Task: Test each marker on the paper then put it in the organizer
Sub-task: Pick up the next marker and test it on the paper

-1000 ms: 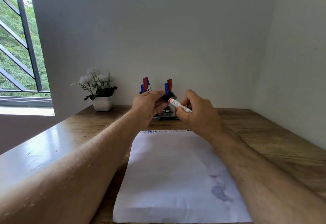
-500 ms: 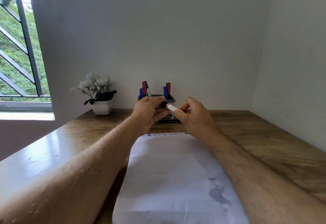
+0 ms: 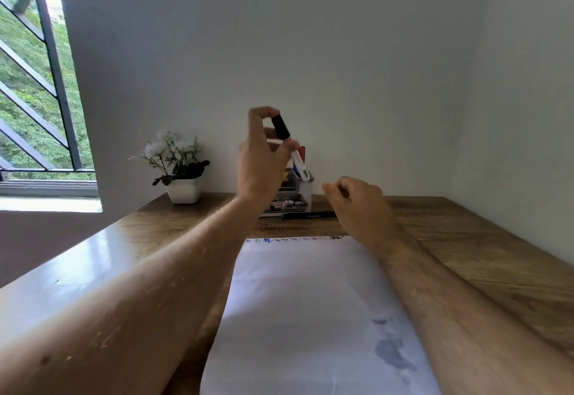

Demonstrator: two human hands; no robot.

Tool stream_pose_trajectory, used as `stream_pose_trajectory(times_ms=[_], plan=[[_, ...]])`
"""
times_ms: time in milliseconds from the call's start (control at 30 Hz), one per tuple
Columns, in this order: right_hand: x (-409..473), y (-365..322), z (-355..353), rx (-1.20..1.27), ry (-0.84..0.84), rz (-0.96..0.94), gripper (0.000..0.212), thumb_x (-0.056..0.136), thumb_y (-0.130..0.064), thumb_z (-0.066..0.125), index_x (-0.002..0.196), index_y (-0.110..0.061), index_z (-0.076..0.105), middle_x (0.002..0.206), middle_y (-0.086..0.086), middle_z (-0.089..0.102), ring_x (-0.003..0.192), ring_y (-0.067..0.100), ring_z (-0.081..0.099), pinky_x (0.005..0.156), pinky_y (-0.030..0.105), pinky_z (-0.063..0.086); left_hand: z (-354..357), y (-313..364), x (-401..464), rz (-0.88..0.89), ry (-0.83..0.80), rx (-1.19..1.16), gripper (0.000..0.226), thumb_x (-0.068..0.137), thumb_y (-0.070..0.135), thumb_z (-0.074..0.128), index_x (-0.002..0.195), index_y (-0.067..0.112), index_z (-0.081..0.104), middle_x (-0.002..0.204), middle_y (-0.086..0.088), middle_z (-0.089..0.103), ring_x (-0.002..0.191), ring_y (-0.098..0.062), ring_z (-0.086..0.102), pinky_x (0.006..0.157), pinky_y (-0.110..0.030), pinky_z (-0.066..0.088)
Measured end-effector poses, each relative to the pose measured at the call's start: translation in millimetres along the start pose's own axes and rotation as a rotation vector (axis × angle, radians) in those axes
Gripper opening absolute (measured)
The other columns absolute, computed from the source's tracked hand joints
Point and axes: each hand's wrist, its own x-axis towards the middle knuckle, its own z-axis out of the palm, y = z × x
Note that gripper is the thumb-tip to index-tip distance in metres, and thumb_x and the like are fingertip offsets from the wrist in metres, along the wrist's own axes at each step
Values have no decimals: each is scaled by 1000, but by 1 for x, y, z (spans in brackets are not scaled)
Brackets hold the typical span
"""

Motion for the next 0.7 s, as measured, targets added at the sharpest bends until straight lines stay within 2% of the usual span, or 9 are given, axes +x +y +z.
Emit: stream_pose_trajectory(times_ms=[67,100,233,300,400,467,533,600,700], plan=[[1,1,2,-22,-27,-14,36,101,-41,49,72,-22,55,62,-4,54,53,7,46,49,19,34,7,1,11,86,10,75,49,87,11,73,123,24,42,97,1,69,73,-5,70,59,-12,53],[2,1,3,-28,-32,-16,38,101,-43,49,71,-20,55,62,-4,54,53,8,46,50,22,35,11,0,16,119,4,118,47,88,12,72,123,23,42,99,1,68,73,-4,69,59,-13,53],[5,0,5,-77,-52,-11,42,100,-47,48,66,-23,52,61,-5,53,54,7,46,53,24,34,25,-16,30,178,-14,268,45,89,13,70,122,23,40,105,-5,69,76,-13,70,72,-37,60],[5,-1,4,-99,-54,-7,44,99,-48,49,61,-24,49,59,-7,51,52,6,45,51,24,31,30,-23,32,178,-37,342,46,89,14,70,122,25,39,105,-7,69,80,-20,69,76,-45,59],[5,-2,4,-91,-53,-8,48,98,-47,52,57,-25,45,53,-10,46,48,5,42,48,24,27,34,-34,32,149,-101,440,46,91,15,68,128,22,40,107,-9,69,81,-22,67,73,-37,57],[7,-2,6,-85,-54,-15,50,98,-47,53,54,-24,43,52,-9,45,46,6,41,48,26,28,36,-40,32,138,-138,496,46,93,15,66,131,20,41,105,-7,70,75,-15,63,66,-28,50],[8,0,7,-83,-59,-25,51,97,-49,53,54,-22,43,52,-6,45,47,9,41,49,26,29,39,-45,34,120,-200,554,47,93,15,66,132,23,41,101,-5,72,71,-10,60,64,-24,46],[10,2,9,-84,-59,-37,53,96,-50,53,53,-21,44,52,-4,46,47,11,42,49,27,30,42,-48,36,97,-275,612,49,92,15,67,133,25,43,101,-6,73,72,-11,64,65,-25,50],[12,6,12,-97,-54,-35,54,95,-54,52,57,-15,53,53,-1,50,49,15,45,49,28,34,46,-50,39,81,-343,730,52,88,20,73,134,23,49,109,-13,71,86,-23,69,76,-35,59]])
